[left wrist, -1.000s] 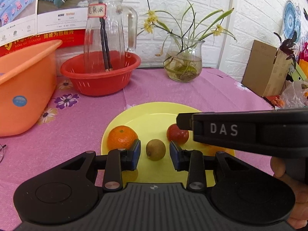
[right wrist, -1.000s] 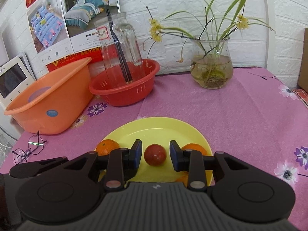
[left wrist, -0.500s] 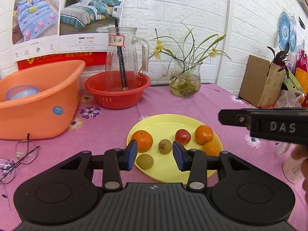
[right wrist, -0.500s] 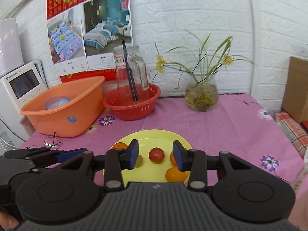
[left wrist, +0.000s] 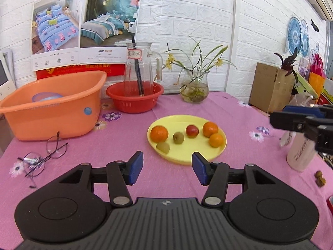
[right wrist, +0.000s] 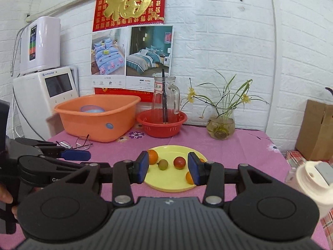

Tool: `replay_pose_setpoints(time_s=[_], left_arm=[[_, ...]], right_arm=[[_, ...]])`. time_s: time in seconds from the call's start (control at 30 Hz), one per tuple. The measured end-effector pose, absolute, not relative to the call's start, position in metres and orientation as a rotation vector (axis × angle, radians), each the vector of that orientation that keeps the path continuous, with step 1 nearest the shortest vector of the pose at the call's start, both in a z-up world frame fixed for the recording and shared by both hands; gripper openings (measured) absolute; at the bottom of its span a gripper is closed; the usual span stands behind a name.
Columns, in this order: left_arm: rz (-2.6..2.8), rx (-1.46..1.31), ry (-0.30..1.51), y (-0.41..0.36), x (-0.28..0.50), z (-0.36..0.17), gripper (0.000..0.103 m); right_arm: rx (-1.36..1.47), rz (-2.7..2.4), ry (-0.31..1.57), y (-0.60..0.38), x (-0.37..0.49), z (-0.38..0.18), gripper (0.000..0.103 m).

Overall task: Organize fruits
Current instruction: 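Move both open tools back to the fruit cluster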

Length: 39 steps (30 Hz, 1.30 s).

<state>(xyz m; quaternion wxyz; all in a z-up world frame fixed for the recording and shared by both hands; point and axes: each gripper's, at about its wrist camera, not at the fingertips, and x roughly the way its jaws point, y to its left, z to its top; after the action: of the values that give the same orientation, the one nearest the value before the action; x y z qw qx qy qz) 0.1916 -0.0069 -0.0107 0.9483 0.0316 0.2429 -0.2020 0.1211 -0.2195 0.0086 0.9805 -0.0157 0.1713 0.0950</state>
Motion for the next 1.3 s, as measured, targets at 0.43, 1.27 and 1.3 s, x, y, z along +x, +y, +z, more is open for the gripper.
replay_pose_setpoints(time_s=[0.43, 1.27, 1.3], left_arm=[[-0.457, 0.177, 0.578, 0.014, 0.131, -0.057, 0.049], [-0.53, 0.249, 0.606, -0.018, 0.133, -0.075, 0.049], [-0.531, 0.248, 0.607, -0.018, 0.134, -0.076, 0.048]], right_arm=[[0.029, 0.284, 0.561, -0.199, 0.059, -0.042, 0.077], [0.081, 0.292, 0.679, -0.188, 0.06, -0.072, 0.077], [0.083, 0.289, 0.683, -0.188, 0.062, -0.072, 0.077]])
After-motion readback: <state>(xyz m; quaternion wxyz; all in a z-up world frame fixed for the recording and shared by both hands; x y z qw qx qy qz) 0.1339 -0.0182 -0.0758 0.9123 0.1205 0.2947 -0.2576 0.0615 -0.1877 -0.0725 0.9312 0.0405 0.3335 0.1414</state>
